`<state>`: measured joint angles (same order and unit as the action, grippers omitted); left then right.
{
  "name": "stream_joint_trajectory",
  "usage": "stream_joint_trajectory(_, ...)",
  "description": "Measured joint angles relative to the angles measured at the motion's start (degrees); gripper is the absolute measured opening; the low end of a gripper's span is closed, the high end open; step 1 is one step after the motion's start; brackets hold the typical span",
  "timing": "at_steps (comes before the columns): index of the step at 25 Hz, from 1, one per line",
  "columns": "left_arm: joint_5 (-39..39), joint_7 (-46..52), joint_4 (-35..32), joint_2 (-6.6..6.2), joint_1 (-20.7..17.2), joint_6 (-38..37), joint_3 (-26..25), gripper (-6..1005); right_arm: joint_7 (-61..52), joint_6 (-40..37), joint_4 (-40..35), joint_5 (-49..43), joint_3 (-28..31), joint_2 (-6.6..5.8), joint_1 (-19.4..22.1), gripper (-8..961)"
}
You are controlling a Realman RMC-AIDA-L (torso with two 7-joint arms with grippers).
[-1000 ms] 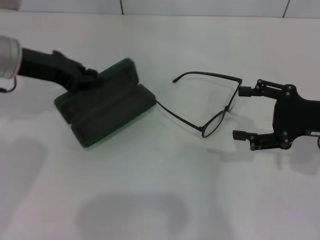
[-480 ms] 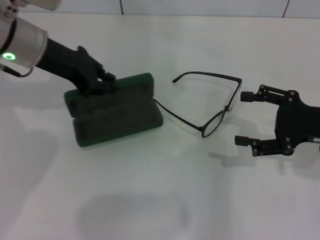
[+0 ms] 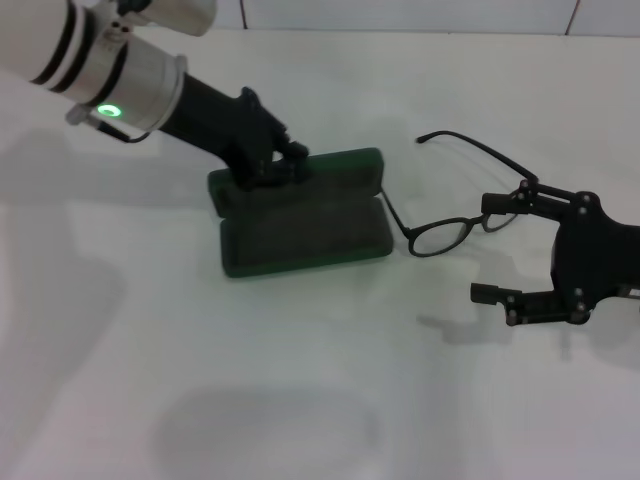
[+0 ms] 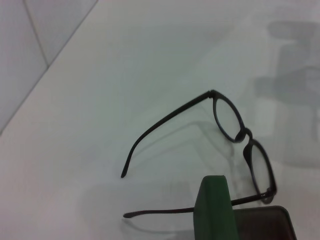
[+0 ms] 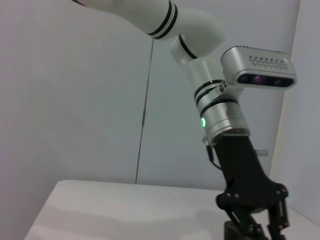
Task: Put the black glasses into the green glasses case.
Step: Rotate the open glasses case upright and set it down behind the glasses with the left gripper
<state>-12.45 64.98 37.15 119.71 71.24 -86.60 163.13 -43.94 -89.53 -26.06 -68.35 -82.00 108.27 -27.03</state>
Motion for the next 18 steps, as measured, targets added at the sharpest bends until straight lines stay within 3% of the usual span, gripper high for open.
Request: stream_joint_trajectory(18,2.1,-6.0,-3.2,0.12,-0.7,2.7,0.0,211,-0.1,0.2,0.0,-0.3,0.0,0.61,0.6,885)
